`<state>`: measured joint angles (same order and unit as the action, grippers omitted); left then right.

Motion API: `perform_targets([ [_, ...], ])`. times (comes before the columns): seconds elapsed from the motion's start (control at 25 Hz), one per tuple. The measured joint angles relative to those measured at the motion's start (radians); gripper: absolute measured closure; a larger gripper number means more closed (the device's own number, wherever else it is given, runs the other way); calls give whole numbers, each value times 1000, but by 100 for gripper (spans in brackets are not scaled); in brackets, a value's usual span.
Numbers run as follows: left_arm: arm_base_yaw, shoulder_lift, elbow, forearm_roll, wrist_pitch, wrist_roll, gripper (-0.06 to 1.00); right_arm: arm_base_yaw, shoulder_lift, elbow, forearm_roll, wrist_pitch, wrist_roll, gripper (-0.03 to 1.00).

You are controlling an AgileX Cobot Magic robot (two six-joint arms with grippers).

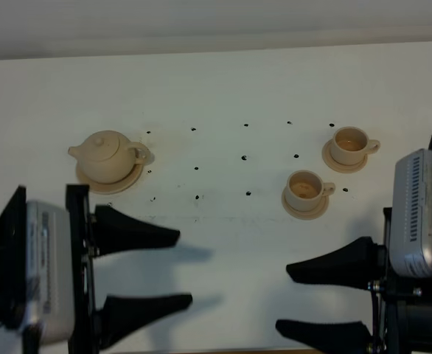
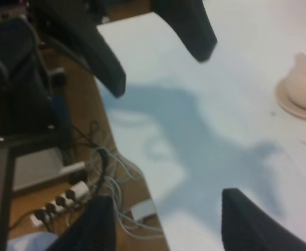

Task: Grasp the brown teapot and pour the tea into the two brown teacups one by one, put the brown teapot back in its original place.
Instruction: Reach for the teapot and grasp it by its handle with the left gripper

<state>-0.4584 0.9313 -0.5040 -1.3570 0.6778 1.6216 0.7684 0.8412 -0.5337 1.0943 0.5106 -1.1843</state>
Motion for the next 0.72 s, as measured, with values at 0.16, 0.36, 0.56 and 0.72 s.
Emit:
perform_targets([
  [0.16, 0, 0, -49, 136, -79, -165, 45, 0, -6, -9, -192, -55, 217, 50],
  [0.36, 6, -1, -67, 279, -199, -378, 48, -85, -82, -9, -403, -78, 466, 50],
  [0.56, 94, -48, -67, 377, -258, -502, 48, -184, -158, -9, -540, -84, 636, 50],
  [0.72, 232, -132, -67, 445, -271, -591, 48, -243, -172, -9, -669, -78, 783, 50],
])
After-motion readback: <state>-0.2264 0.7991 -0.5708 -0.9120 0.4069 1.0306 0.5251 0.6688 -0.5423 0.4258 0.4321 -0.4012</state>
